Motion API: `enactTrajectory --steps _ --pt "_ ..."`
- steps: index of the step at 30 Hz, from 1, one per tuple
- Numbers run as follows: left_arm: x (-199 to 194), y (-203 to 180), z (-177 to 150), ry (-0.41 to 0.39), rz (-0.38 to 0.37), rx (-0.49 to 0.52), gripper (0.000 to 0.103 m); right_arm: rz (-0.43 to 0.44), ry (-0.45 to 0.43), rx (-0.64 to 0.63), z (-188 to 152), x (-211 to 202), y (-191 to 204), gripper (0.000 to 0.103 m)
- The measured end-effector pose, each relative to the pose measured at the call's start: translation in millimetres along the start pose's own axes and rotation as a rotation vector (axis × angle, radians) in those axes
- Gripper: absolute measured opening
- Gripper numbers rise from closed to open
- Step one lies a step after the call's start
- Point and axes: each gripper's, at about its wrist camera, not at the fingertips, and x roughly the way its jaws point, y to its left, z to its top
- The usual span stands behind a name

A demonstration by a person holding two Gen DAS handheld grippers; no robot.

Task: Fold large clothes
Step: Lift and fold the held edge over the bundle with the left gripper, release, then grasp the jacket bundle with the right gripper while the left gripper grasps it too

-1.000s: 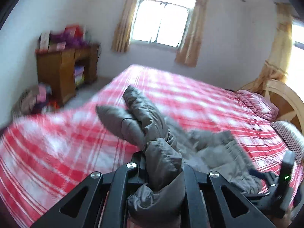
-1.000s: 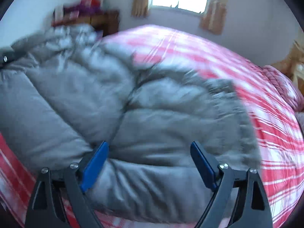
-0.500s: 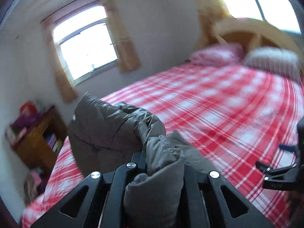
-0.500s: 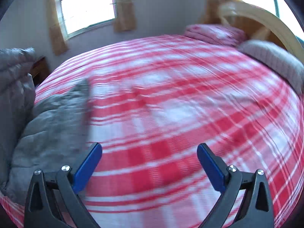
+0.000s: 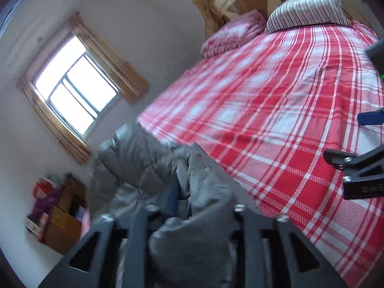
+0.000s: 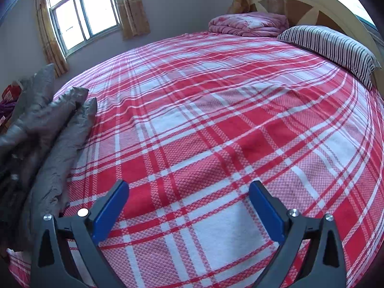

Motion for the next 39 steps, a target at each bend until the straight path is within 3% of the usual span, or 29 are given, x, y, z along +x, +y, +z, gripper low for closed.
enactTrajectory --steps 2,3,5,7,11,15,20,22,25,27,29,35,39 --pt "-26.3 6.3 1.2 -0.053 0.012 0.001 0.094 0.001 0.001 0.003 1.3 1.9 -1.2 0.102" --pt "-41.8 12.6 1.2 -0.095 0.021 -0.007 0.097 0.0 0.002 0.005 2.0 1.7 -1.4 0.102" --pt "-54.5 21.3 2.0 -0.117 0.026 -0.013 0.097 -0.006 -0.001 0.004 3.6 1.9 -0.8 0.102" --pt "-58.5 39.2 0.0 -0.084 0.021 -0.046 0.097 -0.016 -0.011 -0.005 8.2 0.8 2.1 0.102" --pt "-54.7 104.6 -16.4 -0.038 0.068 -0.236 0.097 0.016 -0.062 -0.016 30.8 -16.9 17.3 0.102" --pt "-3.3 177.5 -51.0 0.124 0.219 -0.449 0.097 0.128 -0.126 -0.066 71.4 -39.4 58.0 0.101" --pt "63.9 216.9 -89.9 0.306 0.278 -0.619 0.097 0.315 -0.093 -0.142 99.4 -39.2 122.2 0.095" --pt "87.2 219.0 -98.6 0.337 0.26 -0.648 0.097 0.372 -0.029 -0.166 96.0 -27.1 142.6 0.087" --pt "105.9 212.5 -98.9 0.329 0.233 -0.681 0.097 0.394 0.079 -0.243 75.5 -7.6 162.8 0.059" --pt "108.4 204.7 -89.2 0.303 0.196 -0.676 0.097 0.384 0.113 -0.272 57.1 0.0 162.6 0.027" --pt "105.2 185.0 -73.3 0.255 0.172 -0.62 0.097 0.359 0.13 -0.269 39.9 4.8 150.8 0.017" --pt "91.0 111.4 -40.4 0.091 0.147 -0.352 0.097 0.296 0.165 -0.22 -0.7 14.4 115.1 0.011" --pt "95.1 87.1 -35.8 0.087 0.137 -0.274 0.097 0.265 0.174 -0.189 -14.7 20.3 104.1 0.011"
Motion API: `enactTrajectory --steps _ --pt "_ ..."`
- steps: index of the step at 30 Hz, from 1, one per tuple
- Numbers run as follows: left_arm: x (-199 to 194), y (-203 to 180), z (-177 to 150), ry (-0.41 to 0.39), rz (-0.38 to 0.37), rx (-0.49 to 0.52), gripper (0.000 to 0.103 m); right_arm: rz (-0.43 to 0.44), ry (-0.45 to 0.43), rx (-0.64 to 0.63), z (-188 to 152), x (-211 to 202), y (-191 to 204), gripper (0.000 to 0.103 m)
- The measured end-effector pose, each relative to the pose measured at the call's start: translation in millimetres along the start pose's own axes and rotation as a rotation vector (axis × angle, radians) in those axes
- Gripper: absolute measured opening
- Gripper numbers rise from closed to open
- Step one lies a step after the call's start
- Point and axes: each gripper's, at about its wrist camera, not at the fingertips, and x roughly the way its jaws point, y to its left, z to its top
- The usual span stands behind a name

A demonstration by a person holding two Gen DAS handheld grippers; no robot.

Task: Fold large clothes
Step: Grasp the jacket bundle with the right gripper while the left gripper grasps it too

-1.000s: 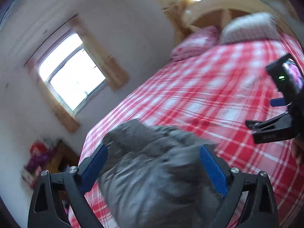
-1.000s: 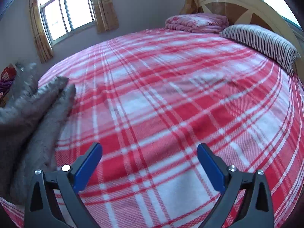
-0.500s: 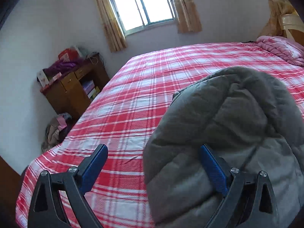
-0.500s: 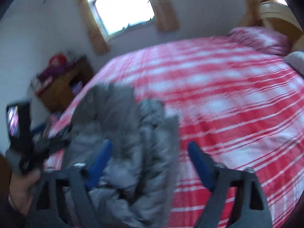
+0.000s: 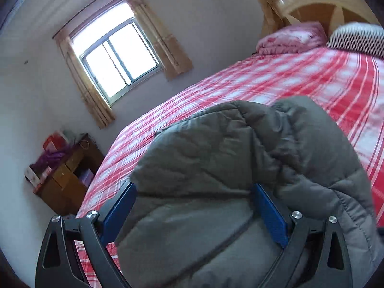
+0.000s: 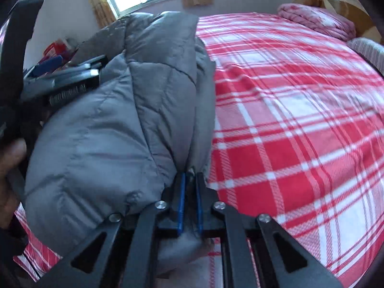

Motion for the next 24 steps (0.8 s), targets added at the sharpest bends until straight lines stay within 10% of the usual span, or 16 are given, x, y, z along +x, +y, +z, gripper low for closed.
enactTrajectory --steps 7,12,17,24 --pt "-3.3 22.5 11.5 0.052 -0.045 -0.068 0.097 -0.05 -0.01 -0.036 12.7 -20.5 0.7 0.012" --pt "-32.6 70.2 23.7 0.013 -0.014 -0.14 0.097 -0.121 -0.032 -0.053 25.2 -42.1 1.8 0.058" --pt "-39.6 119.2 33.0 0.013 0.064 -0.26 0.097 -0.182 -0.144 -0.067 60.7 -74.8 11.0 0.059" --pt "6.5 141.8 4.5 0.227 0.15 -0.411 0.098 -0.161 -0.179 -0.126 120.5 -55.1 59.2 0.059"
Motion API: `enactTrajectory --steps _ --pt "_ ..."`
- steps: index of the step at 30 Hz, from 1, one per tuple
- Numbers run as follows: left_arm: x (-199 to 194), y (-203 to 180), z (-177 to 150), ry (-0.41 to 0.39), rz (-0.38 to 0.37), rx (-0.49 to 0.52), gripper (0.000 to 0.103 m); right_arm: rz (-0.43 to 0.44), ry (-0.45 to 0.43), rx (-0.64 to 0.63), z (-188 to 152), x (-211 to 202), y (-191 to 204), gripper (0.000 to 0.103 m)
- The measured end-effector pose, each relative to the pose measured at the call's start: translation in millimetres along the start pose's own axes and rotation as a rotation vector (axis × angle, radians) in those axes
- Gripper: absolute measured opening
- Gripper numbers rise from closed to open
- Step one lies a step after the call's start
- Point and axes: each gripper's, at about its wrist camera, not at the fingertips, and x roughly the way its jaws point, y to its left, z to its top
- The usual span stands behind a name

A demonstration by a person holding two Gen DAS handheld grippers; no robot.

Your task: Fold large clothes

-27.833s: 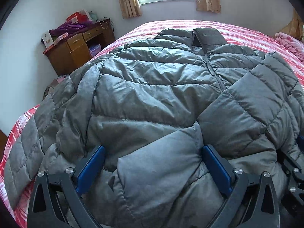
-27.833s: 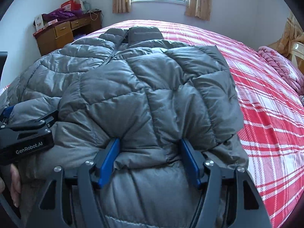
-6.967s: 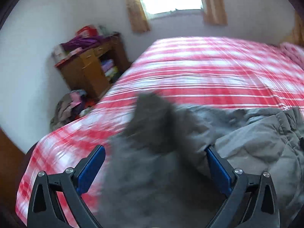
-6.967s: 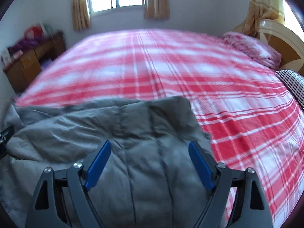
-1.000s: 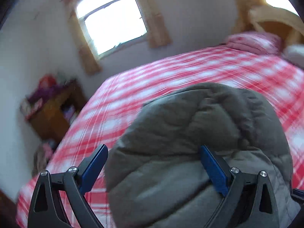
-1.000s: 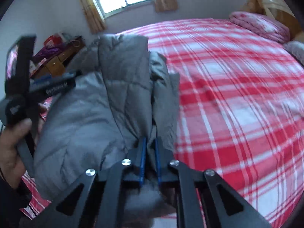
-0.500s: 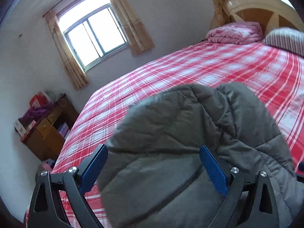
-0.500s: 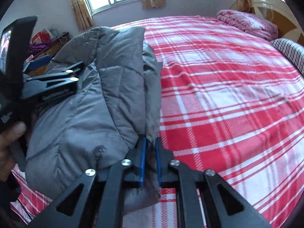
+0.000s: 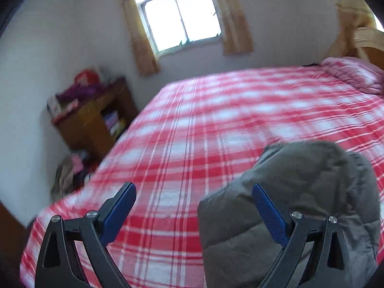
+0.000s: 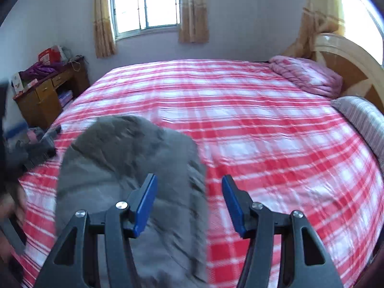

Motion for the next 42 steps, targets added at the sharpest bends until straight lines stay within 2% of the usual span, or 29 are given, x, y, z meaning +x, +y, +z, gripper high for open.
enactTrajectory --steps 4,7,12,18,26,42 --pt "19.9 0.0 -8.9 0.057 -0.007 -0.076 0.097 0.044 -0.005 0.015 19.0 25.8 22.7 0.059" --pt "26.8 -14.7 -15.3 0.046 0.003 -0.049 0.098 0.058 0.004 0.023 20.0 52.2 27.5 0.059" --pt "39.3 -45.5 -25.5 0.016 0.006 0.025 0.098 0.048 0.076 0.076 -19.0 92.8 8.3 0.057" --pt "56.5 -71.5 -35.1 0.025 0.041 0.089 0.098 0.062 0.047 0.122 -36.0 97.3 -2.8 0.057" --pt "78.7 -66.4 -46.9 0.081 -0.022 0.017 0.1 0.065 0.038 0.118 -48.3 110.3 0.9 0.057" --pt "92.5 -71.4 -54.6 0.124 -0.038 0.015 0.102 0.033 0.073 0.11 -55.3 124.7 3.9 0.057"
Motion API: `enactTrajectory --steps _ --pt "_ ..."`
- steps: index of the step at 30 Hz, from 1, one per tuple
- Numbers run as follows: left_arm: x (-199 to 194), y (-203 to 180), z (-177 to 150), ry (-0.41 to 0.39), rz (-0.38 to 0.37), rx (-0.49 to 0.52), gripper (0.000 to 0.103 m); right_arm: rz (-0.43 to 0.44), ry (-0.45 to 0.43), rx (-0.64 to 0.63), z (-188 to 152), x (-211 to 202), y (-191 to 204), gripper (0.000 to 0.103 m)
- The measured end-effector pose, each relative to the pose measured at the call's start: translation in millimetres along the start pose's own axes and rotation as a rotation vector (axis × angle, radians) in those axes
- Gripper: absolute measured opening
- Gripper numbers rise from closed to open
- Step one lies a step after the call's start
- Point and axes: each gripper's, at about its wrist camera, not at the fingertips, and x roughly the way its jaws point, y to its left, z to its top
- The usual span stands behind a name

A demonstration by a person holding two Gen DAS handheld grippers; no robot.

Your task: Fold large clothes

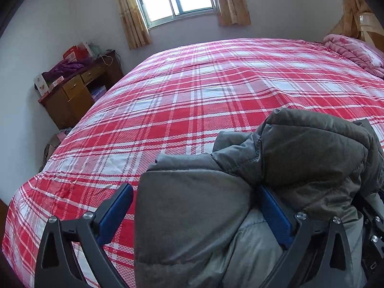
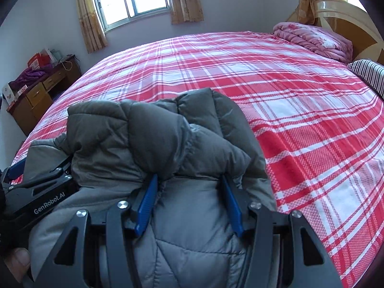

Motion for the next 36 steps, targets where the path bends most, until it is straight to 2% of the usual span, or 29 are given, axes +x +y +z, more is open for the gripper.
enactTrajectory --steps 24,28,31,33,35,36 --pt "10.1 -4.7 -0.7 0.03 0.014 0.014 0.102 -0.013 0.016 -0.006 -1.8 7.7 2.0 0.058" --pt "-10.0 9.8 4.1 0.056 -0.055 0.032 0.102 -0.011 0.025 -0.009 -0.4 7.7 1.7 0.059" --pt "-54.6 46.7 -3.1 -0.014 -0.153 -0.045 0.102 0.042 0.016 0.01 0.8 -6.1 -6.5 0.063" --pt "-70.4 64.7 -15.7 -0.029 -0.224 -0.039 0.102 0.091 -0.046 0.074 -2.7 -35.4 -24.5 0.077" --pt "-68.5 74.0 -30.8 -0.001 -0.238 -0.022 0.102 0.1 -0.104 0.114 -7.6 -57.1 -40.7 0.084" --pt "-65.9 75.8 -36.1 0.013 -0.244 -0.017 0.102 0.092 -0.113 0.124 -12.1 -64.8 -49.4 0.084"
